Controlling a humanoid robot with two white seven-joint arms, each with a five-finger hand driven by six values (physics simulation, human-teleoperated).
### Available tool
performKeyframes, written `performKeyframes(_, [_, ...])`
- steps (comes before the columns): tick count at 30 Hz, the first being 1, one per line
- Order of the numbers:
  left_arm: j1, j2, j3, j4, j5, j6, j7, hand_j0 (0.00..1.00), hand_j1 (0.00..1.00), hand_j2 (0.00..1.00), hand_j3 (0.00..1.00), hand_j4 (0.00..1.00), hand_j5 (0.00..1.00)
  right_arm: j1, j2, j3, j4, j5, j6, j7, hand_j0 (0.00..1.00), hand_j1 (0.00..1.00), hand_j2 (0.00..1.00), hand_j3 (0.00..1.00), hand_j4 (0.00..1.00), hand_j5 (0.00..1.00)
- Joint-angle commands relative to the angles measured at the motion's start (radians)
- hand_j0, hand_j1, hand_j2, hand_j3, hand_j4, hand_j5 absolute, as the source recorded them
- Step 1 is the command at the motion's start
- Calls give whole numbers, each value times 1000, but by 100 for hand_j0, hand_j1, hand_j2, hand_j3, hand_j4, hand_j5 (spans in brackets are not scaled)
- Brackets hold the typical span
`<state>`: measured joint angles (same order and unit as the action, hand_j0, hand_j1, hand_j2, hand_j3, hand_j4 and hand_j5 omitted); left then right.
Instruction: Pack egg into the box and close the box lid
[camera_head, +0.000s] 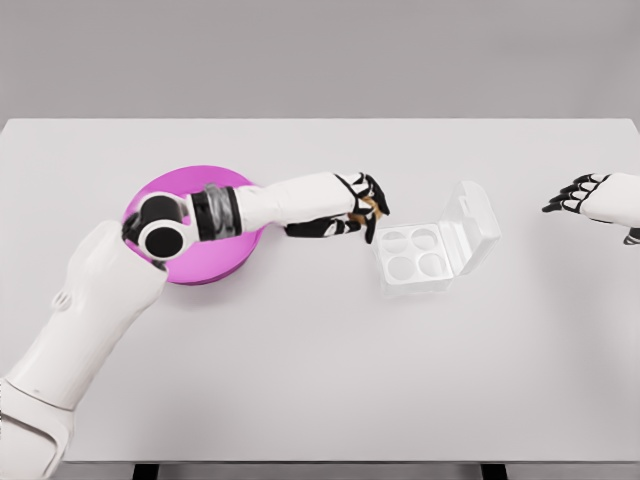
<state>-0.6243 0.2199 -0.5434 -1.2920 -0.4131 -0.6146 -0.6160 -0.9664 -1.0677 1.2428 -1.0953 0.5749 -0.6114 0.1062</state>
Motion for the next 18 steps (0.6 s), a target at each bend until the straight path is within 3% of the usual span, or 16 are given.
performKeyframes(1, [0,-14,-10,0,-4,4,5,40,40,40,40,40,40,0,0,-2,0,-4,1,0,100,100,100,100,100,100])
performKeyframes(9, [-2,-60,-43,13,-30,4,5,40,40,40,40,40,40,0,0,-2,6,-4,1,0,100,100,100,100,100,100])
performKeyframes(18, [-11,-128,-44,92,-73,4,5,40,40,40,40,40,40,0,0,-2,6,-6,1,0,100,100,100,100,100,100])
